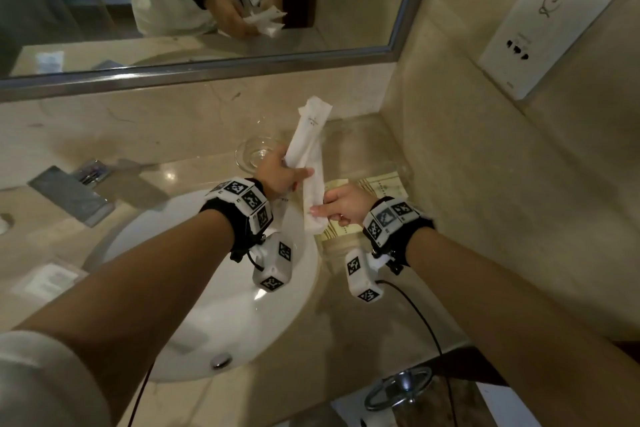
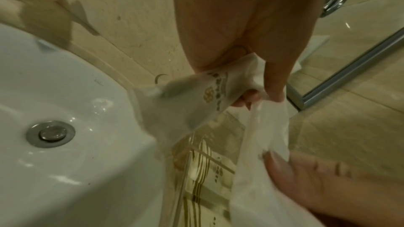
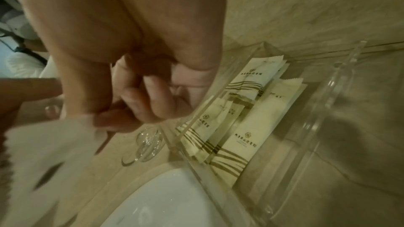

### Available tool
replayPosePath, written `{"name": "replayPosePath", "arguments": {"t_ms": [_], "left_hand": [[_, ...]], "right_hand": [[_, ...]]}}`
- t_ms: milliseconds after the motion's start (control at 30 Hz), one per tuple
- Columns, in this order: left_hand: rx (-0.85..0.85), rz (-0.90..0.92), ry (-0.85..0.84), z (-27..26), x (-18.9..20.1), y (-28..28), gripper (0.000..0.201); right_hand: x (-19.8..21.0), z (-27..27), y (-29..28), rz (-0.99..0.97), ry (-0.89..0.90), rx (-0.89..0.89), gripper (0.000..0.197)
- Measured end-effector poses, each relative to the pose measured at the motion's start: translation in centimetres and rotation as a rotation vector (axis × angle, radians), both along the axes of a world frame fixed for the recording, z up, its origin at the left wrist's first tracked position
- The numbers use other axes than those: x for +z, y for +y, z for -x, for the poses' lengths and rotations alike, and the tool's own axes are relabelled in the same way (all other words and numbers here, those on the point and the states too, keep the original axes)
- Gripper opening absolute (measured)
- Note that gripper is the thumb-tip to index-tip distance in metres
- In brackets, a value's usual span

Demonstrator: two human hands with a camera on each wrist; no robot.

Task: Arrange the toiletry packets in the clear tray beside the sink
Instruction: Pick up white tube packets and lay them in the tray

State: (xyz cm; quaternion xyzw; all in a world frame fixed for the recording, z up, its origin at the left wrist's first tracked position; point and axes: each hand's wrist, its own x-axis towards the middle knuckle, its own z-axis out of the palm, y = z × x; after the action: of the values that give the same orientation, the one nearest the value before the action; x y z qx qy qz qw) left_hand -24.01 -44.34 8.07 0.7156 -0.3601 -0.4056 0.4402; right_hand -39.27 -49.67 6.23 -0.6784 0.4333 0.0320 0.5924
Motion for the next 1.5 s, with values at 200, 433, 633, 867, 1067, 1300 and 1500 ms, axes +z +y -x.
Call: {"name": "replayPosePath", "arguments": {"t_ms": [200,433,633,867,1067,1300,1500], "left_hand": [[0.017,-0.015,-0.007,-0.5,-0.3,-0.3,0.032],[-0.178,-0.121,-0.028,-0.9,-0.5,0.0,0.033],[-0.325,-0.208,-0.002,0.0,0.0,0.1,0.031],[-0.347,-0.243,-0.057,0.2,0.1,0.0,0.03],[-0.267,-0.23,-0.124,-0.1,0.3,-0.1,0.035],[-0.238,-0.282,-0.222,0.2,-0.5,-0.5,0.05],[-0.368,-0.357,-0.176,0.9,0.0,-0.6,0.048]], "right_hand": [[0.3,-0.3,-0.2,-0.032,0.005,0.016,0.029],[1.7,0.5,-2.9,-0.144,-0.265,-0.489,0.024],[1.8,0.7,-3.7,-0.42,-0.539,-0.571,0.055],[1.7,0.9,-3.5,-0.509,-0.594,-0.751,0.04],[1.8,2.0,-3.8,-0.469,-0.565,-0.746,0.045],[1.8,3.7,-4.3,-0.317,-0.343,-0.638,0.008],[0.2,5.9,-5.8,-0.273,-0.389,-0.928,0.01]]}}
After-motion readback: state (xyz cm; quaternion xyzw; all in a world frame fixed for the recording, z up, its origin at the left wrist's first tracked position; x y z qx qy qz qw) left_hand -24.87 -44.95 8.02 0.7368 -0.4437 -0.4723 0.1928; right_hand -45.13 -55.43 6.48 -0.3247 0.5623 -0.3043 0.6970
